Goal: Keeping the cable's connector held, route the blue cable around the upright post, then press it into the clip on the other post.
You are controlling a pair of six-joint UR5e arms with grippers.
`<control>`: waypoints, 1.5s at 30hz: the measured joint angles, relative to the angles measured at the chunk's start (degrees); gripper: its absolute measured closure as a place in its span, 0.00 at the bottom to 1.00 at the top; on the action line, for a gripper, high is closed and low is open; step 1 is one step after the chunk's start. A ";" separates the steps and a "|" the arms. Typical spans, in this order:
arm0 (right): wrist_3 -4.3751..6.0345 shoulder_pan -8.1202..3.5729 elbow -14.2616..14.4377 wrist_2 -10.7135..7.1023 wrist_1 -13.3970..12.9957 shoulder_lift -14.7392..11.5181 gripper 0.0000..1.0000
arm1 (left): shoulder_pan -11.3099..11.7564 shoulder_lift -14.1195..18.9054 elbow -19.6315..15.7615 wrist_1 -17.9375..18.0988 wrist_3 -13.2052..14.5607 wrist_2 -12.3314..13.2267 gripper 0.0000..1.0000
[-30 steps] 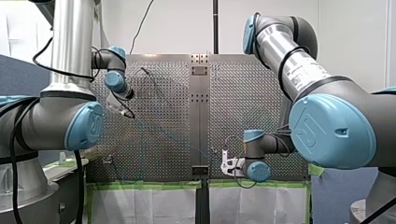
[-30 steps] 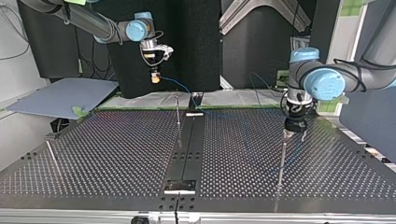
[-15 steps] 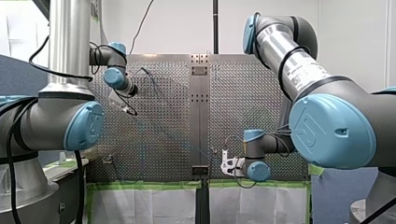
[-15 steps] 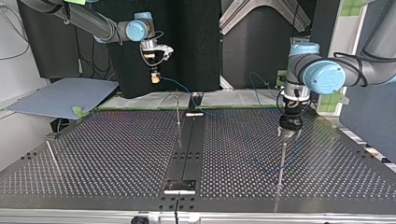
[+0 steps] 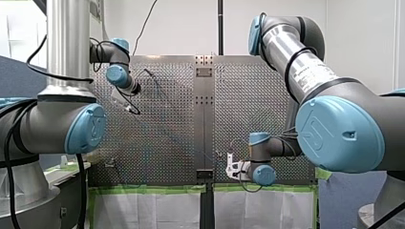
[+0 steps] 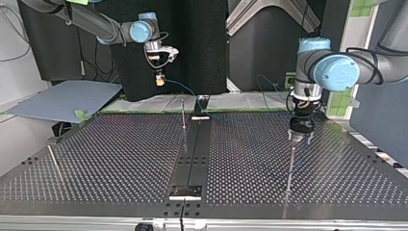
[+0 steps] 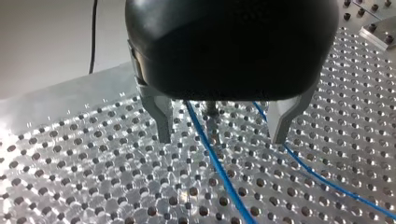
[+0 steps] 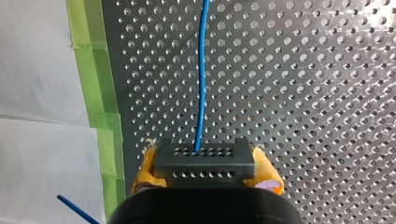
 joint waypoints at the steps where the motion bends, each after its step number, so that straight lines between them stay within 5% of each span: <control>1: 0.03 0.00 0.00 0.00 0.00 0.01 1.00 | -0.01 0.31 -0.21 -0.03 0.04 -0.06 0.00; 18: 0.51 -0.02 -0.04 -0.14 -0.01 0.03 1.00 | -2.57 8.94 -4.47 -2.26 2.09 -0.23 0.00; 31: 0.57 0.29 -0.66 -0.35 0.35 -0.02 1.00 | -4.48 17.09 -4.80 -5.48 9.85 -1.79 0.00; 38: 0.50 0.41 -0.95 -0.43 0.66 -0.03 1.00 | -4.51 17.15 -2.39 -7.91 13.88 -2.48 0.00; 45: 0.28 0.55 -0.98 -0.44 1.27 -0.03 1.00 | -4.90 13.69 1.71 -12.03 18.09 -6.16 0.00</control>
